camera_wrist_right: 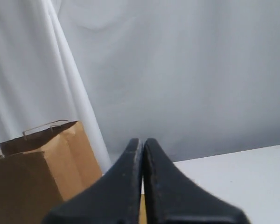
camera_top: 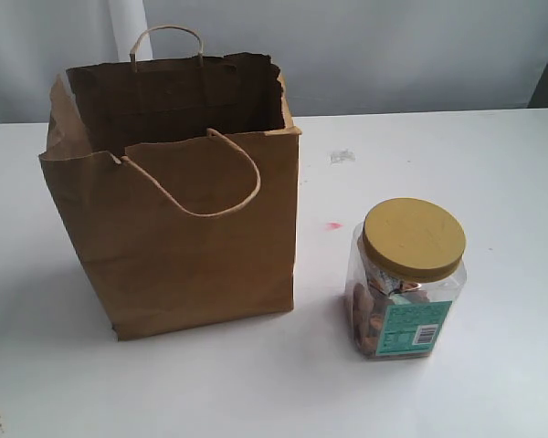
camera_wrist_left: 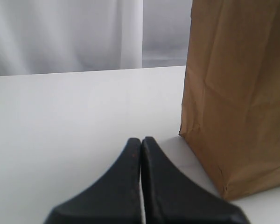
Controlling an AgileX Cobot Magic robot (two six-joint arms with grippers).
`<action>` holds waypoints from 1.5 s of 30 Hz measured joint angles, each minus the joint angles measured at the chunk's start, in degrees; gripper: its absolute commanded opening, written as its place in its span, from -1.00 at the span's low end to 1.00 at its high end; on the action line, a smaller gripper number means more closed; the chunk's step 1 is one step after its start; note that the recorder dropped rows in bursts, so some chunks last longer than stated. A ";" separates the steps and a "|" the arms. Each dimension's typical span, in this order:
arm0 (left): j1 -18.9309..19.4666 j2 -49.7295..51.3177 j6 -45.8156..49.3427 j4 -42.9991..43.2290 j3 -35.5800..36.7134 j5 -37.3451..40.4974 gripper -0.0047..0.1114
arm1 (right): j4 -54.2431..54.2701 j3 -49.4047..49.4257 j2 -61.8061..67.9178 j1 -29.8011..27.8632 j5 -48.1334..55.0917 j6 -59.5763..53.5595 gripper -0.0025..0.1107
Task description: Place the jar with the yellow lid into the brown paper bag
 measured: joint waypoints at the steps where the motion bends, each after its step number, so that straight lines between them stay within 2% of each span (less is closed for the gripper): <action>1: 0.00 0.00 0.00 0.00 0.00 0.00 -0.90 | 0.09 -1.52 0.75 0.00 1.39 0.12 -0.96; 7: 0.00 0.00 0.00 0.00 0.00 0.00 -0.90 | -1.36 -13.87 10.04 0.00 14.75 0.22 -0.96; 12: 0.00 0.00 0.00 0.00 0.00 0.00 -0.90 | -5.03 -26.39 23.35 0.00 31.68 1.39 -0.96; 16: 0.00 0.00 0.00 0.00 0.00 0.00 -0.90 | -7.79 -35.00 34.14 0.00 40.89 1.96 -0.96; 27: 0.00 0.00 0.00 0.00 0.00 0.00 -0.90 | -23.79 -59.94 56.80 0.00 63.55 11.45 -0.96; 32: 0.00 0.00 0.00 0.00 0.00 0.00 -0.90 | -23.99 -65.65 62.97 0.00 67.50 12.97 -0.96; 45: 0.00 0.00 0.00 0.00 0.00 0.00 -0.90 | -24.97 -66.34 73.67 0.96 69.26 13.79 -0.96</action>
